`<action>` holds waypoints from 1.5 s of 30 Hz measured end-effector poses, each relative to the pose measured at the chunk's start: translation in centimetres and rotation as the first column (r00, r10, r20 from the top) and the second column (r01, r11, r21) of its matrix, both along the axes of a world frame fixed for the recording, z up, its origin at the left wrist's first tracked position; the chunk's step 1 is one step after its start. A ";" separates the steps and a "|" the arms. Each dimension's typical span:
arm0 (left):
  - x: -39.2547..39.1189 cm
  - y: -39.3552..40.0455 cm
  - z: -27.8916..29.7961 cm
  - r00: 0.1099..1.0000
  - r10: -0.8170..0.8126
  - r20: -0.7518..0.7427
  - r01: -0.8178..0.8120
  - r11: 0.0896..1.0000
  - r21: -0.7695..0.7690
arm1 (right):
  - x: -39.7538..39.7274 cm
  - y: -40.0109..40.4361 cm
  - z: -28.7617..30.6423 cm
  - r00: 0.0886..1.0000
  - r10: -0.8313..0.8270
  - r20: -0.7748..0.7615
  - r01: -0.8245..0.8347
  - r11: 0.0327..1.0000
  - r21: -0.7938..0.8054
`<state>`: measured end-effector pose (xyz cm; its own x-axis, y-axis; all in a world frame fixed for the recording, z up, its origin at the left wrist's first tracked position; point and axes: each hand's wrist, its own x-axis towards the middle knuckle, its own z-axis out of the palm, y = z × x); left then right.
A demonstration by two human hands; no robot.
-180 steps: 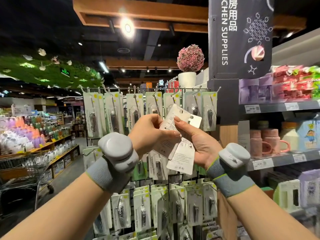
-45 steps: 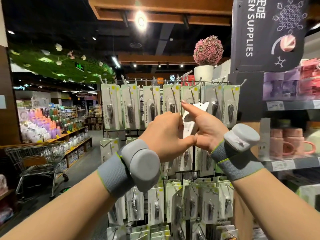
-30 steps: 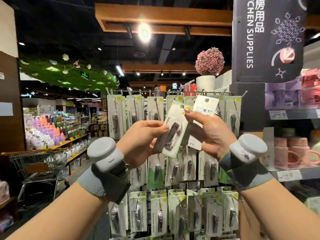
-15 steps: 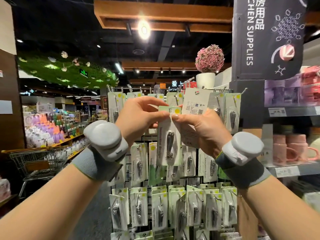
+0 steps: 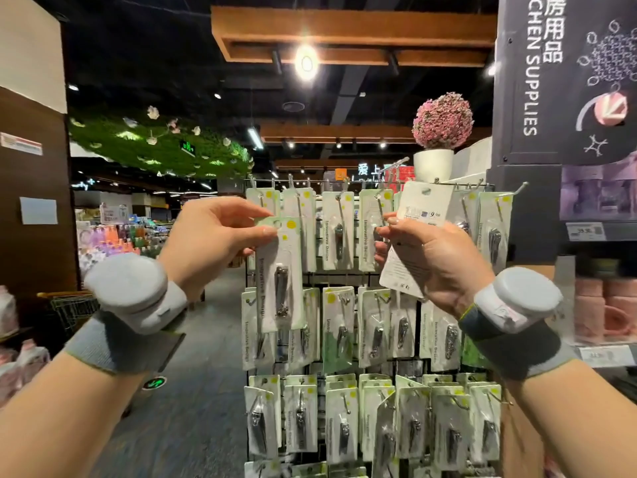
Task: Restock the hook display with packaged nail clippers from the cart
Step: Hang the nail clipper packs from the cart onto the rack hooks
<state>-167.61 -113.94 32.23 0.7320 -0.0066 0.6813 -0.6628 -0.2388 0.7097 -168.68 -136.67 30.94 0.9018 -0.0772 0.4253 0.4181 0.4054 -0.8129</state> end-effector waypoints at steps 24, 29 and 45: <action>1.4 -0.8 4.7 0.951 0.116 0.286 -0.157 0.980 0.125 | 1.3 5.8 4.5 0.970 -0.077 0.230 0.156 0.923 -0.351; 1.9 -1.5 5.6 0.896 0.251 0.366 -0.342 0.916 0.211 | 2.1 5.8 5.0 0.953 -0.168 0.252 0.257 0.888 -0.382; 2.2 -0.7 7.2 0.915 0.299 0.272 -0.378 0.872 0.312 | 2.9 7.6 6.0 0.936 -0.222 0.272 0.326 0.841 -0.433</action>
